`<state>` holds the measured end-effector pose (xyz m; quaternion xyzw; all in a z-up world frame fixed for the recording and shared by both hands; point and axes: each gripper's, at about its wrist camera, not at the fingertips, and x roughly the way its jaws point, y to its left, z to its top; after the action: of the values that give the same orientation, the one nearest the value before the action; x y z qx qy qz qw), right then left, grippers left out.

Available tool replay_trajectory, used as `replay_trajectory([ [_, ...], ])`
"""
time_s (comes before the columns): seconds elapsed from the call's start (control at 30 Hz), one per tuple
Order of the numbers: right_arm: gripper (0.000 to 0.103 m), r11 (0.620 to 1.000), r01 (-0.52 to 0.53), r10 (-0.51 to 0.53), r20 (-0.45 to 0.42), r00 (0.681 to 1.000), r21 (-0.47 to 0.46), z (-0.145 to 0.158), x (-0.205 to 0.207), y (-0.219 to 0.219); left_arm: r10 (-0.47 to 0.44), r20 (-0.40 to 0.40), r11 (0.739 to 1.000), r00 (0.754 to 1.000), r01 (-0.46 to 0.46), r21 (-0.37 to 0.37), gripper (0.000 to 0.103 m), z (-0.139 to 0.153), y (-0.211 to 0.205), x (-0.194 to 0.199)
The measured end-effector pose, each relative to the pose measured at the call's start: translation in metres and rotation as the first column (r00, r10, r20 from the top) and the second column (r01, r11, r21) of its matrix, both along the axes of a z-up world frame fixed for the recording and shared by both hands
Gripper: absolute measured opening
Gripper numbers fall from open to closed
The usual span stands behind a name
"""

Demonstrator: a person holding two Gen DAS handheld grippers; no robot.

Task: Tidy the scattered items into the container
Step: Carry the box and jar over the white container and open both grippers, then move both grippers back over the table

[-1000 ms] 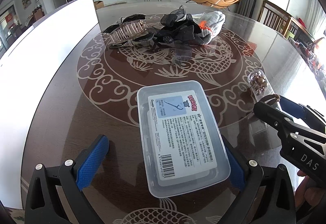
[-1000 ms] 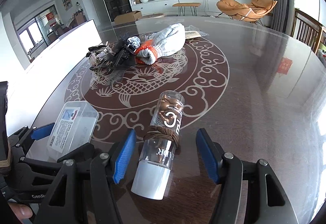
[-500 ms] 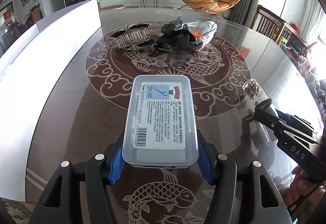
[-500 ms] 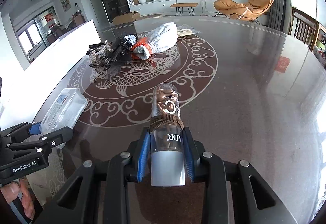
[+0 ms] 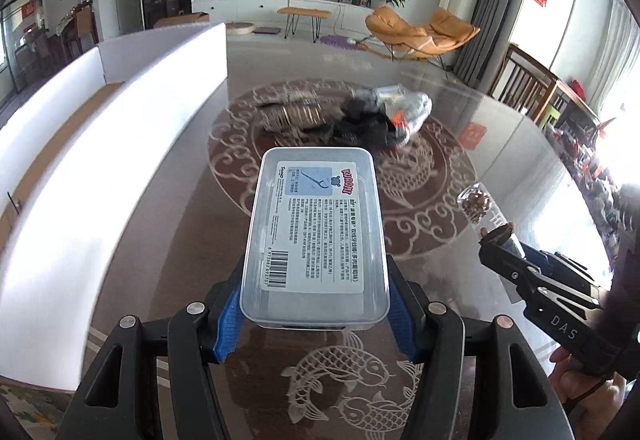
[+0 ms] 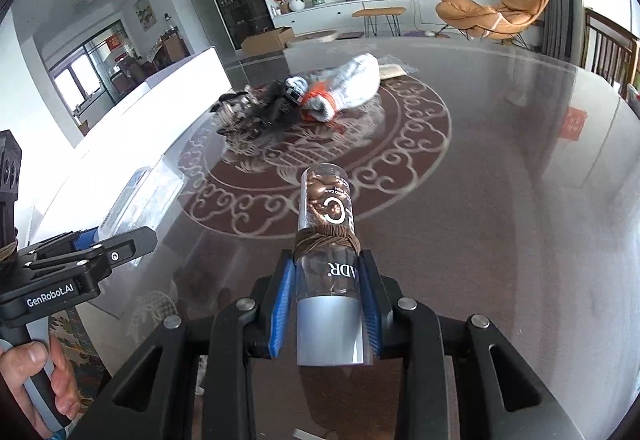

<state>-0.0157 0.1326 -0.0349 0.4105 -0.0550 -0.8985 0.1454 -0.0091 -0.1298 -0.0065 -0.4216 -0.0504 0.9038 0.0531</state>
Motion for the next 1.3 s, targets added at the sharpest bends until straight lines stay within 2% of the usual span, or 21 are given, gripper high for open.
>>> replay_trajectory([
  [0.07, 0.032, 0.998, -0.056, 0.056, -0.036, 0.998, -0.001, 0.023, -0.013, -0.028, 0.052, -0.05, 0.999, 0.997, -0.051, 0.003, 0.061, 0.029, -0.035, -0.002],
  [0.17, 0.032, 0.986, -0.166, 0.166, -0.107, 0.98, 0.003, 0.062, -0.032, -0.086, 0.148, -0.094, 0.989, 0.984, -0.15, -0.01, 0.06, 0.056, -0.098, -0.009],
  [0.27, 0.032, 0.955, -0.295, 0.288, -0.164, 0.944, -0.017, 0.099, -0.047, -0.157, 0.267, -0.094, 0.963, 0.959, -0.27, -0.021, 0.06, 0.065, -0.171, -0.018],
  [0.37, 0.032, 0.903, -0.428, 0.416, -0.193, 0.889, -0.024, 0.124, -0.058, -0.236, 0.365, -0.056, 0.929, 0.929, -0.368, -0.034, 0.06, 0.056, -0.233, -0.025],
  [0.47, 0.032, 0.851, -0.524, 0.518, -0.191, 0.834, 0.024, 0.125, -0.066, -0.308, 0.426, 0.015, 0.904, 0.904, -0.425, -0.052, 0.06, 0.035, -0.274, -0.03],
  [0.53, 0.032, 0.803, -0.596, 0.59, -0.162, 0.791, 0.012, 0.114, -0.073, -0.345, 0.448, 0.063, 0.893, 0.892, -0.444, -0.07, 0.061, 0.022, -0.287, -0.032],
  [0.57, 0.033, 0.79, -0.613, 0.609, -0.141, 0.78, 0.023, 0.106, -0.076, -0.359, 0.457, 0.07, 0.889, 0.887, -0.453, -0.073, 0.061, 0.018, -0.291, -0.031],
  [0.6, 0.034, 0.791, -0.61, 0.611, -0.124, 0.782, 0.053, 0.098, -0.077, -0.37, 0.466, 0.073, 0.884, 0.882, -0.461, -0.076, 0.071, 0.014, -0.293, -0.031],
  [0.63, 0.038, 0.792, -0.606, 0.611, -0.102, 0.785, 0.076, 0.089, -0.08, -0.378, 0.471, 0.079, 0.882, 0.879, -0.466, -0.074, 0.084, 0.01, -0.296, -0.031],
  [0.7, 0.05, 0.791, -0.607, 0.611, -0.041, 0.791, 0.081, 0.075, -0.087, -0.386, 0.471, 0.088, 0.882, 0.878, -0.469, -0.046, 0.092, 0.007, -0.299, -0.03],
  [0.73, 0.05, 0.792, -0.606, 0.609, -0.026, 0.793, 0.072, 0.071, -0.089, -0.387, 0.474, 0.087, 0.881, 0.876, -0.472, -0.042, 0.103, 0.007, -0.3, -0.031],
  [0.83, 0.051, 0.8, -0.596, 0.598, -0.025, 0.801, 0.062, 0.063, -0.09, -0.379, 0.452, 0.088, 0.892, 0.888, -0.447, -0.069, 0.103, 0.001, -0.298, -0.038],
  [0.93, 0.052, 0.802, -0.581, 0.587, -0.005, 0.809, 0.142, 0.052, -0.087, -0.374, 0.41, 0.119, 0.909, 0.904, -0.394, -0.14, 0.103, -0.006, -0.287, -0.049],
  [1.0, 0.052, 0.79, -0.588, 0.595, 0.011, 0.803, 0.177, 0.045, -0.08, -0.372, 0.396, 0.118, 0.91, 0.91, -0.372, -0.183, 0.103, -0.005, -0.278, -0.053],
  [1.03, 0.052, 0.783, -0.589, 0.603, -0.012, 0.798, 0.199, 0.045, -0.076, -0.371, 0.389, 0.119, 0.912, 0.914, -0.363, -0.193, 0.103, -0.005, -0.276, -0.052],
  [1.1, 0.052, 0.775, -0.591, 0.612, -0.038, 0.79, 0.224, 0.043, -0.071, -0.368, 0.382, 0.12, 0.914, 0.916, -0.356, -0.194, 0.103, -0.005, -0.276, -0.05],
  [1.2, 0.052, 0.767, -0.609, 0.629, -0.053, 0.775, 0.202, 0.041, -0.063, -0.361, 0.371, 0.126, 0.919, 0.92, -0.345, -0.19, 0.103, -0.004, -0.279, -0.043],
  [1.3, 0.052, 0.758, -0.615, 0.64, -0.067, 0.765, 0.219, 0.04, -0.057, -0.362, 0.373, 0.126, 0.919, 0.919, -0.347, -0.187, 0.103, -0.001, -0.284, -0.038],
])
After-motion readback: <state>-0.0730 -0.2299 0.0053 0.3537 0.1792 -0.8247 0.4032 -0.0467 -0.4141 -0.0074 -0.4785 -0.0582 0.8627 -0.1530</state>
